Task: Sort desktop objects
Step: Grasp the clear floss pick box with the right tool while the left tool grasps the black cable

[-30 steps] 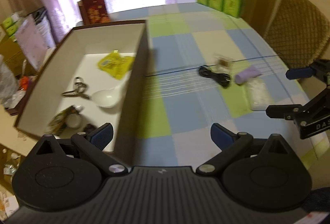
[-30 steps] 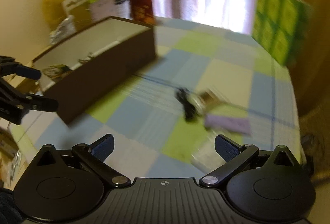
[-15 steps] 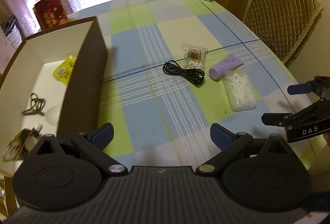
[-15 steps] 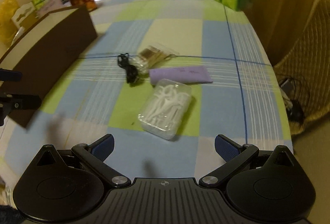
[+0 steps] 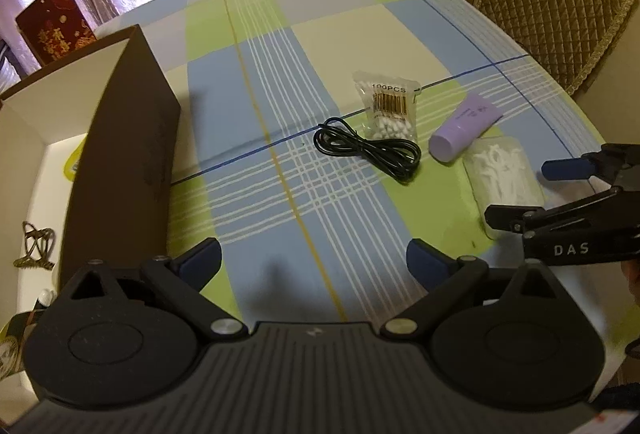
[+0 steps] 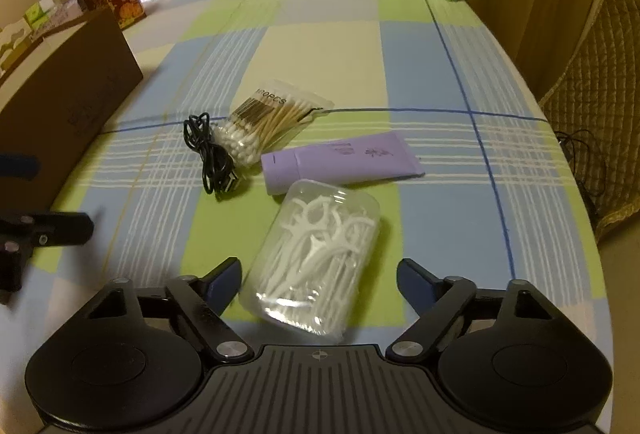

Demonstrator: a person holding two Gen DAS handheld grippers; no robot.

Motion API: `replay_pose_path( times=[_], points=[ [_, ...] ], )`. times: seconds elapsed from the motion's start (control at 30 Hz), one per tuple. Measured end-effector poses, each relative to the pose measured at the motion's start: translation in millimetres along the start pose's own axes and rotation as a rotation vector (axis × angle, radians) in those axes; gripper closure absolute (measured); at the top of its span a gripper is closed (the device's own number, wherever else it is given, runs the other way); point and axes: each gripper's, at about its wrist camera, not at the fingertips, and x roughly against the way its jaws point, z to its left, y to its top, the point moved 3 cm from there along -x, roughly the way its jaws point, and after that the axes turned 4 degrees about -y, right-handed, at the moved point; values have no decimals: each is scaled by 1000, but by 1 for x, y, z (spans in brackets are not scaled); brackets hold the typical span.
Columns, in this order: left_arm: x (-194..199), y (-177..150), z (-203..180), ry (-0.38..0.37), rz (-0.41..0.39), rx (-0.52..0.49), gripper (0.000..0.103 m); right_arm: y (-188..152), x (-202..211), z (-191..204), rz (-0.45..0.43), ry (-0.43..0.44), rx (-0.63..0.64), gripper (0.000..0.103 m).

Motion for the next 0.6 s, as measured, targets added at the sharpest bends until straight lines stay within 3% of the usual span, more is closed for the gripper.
replay_pose_path(
  times=[0.03,0.1,0.3,0.4,0.6],
  points=[
    [-3,2,1,-5,2,-1,6,0,-2,1,3,3,6,37],
    [-10,6,1,-16,6,-5,6,0,-5,1,11,-9,23,47],
    [-35,21,-6,-96,1,-41,6,-2,-3,-16,18,-32,28,48],
    [-46,30,-13,-149,-11,-106,5,-3,1,-30,22,-40,5,48],
    [-73,50,-15,-182,-18,-238,5,-5,6,-54,25,-61,-24,48]
  ],
)
